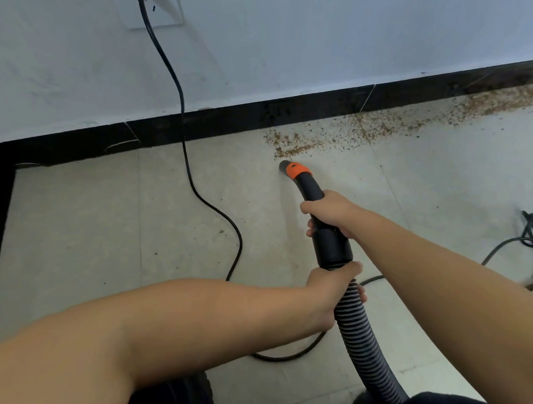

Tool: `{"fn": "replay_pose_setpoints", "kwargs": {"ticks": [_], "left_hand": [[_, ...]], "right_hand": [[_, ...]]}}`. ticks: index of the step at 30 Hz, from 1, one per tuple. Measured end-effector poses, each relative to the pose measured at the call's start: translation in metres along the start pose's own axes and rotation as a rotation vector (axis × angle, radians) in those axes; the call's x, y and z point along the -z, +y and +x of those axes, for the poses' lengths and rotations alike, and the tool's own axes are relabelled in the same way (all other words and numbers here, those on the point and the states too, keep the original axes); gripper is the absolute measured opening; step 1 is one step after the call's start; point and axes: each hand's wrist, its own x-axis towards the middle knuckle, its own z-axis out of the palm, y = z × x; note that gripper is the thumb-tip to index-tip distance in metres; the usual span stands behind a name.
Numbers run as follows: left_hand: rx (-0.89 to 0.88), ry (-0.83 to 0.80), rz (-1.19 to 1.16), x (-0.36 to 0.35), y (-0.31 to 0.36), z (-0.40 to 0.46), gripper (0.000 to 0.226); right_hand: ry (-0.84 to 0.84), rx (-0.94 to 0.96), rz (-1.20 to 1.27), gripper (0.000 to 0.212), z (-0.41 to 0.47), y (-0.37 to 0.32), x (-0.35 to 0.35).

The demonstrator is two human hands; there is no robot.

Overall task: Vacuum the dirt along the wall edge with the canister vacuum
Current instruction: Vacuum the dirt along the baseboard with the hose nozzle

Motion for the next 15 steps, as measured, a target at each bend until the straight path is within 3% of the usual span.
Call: {"fn": "replay_pose_setpoints", "kwargs": {"ticks": [11, 15], "left_hand": [[0.030, -0.067, 0.213, -0.035, 0.072, -0.003, 0.017], [0.024, -0.056, 0.185, -0.046, 0.081, 0.004, 0.017]], "right_hand": [[0.099, -0.082, 0.004, 0.029, 0.018, -0.038, 0.059], [0.132, -0.102, -0.001, 0.030, 0.025, -0.047, 0.072]]}}
